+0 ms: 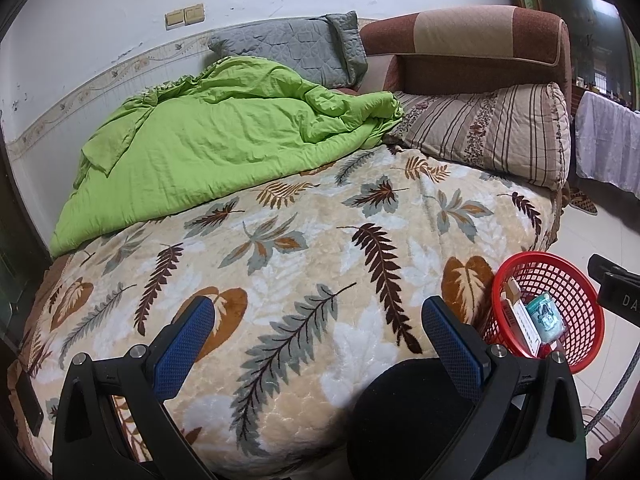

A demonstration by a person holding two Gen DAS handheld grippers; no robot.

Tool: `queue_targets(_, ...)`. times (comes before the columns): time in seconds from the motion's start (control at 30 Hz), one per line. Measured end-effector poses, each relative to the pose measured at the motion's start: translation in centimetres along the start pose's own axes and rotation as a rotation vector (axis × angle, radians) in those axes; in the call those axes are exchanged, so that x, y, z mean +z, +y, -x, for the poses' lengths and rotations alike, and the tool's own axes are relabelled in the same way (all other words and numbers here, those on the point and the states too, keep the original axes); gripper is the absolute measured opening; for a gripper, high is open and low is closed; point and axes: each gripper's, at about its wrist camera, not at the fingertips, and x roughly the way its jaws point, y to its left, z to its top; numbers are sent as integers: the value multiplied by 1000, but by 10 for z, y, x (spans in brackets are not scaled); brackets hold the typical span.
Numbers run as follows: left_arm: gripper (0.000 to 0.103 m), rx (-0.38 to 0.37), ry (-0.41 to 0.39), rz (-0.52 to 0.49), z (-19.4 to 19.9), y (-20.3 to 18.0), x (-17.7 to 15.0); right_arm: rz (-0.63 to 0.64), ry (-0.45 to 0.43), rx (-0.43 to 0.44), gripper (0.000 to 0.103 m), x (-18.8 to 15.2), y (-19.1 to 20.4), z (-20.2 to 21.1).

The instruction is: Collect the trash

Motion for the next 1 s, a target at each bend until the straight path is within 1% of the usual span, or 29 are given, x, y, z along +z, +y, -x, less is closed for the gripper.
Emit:
queue_targets(0.8, 103, 3, -2, 3, 1, 0, -3, 2, 0, 0, 103, 0, 1, 0)
queue_targets(1.0, 103, -9, 24, 37, -2, 6, 2, 40, 8, 14, 103, -4, 10, -5)
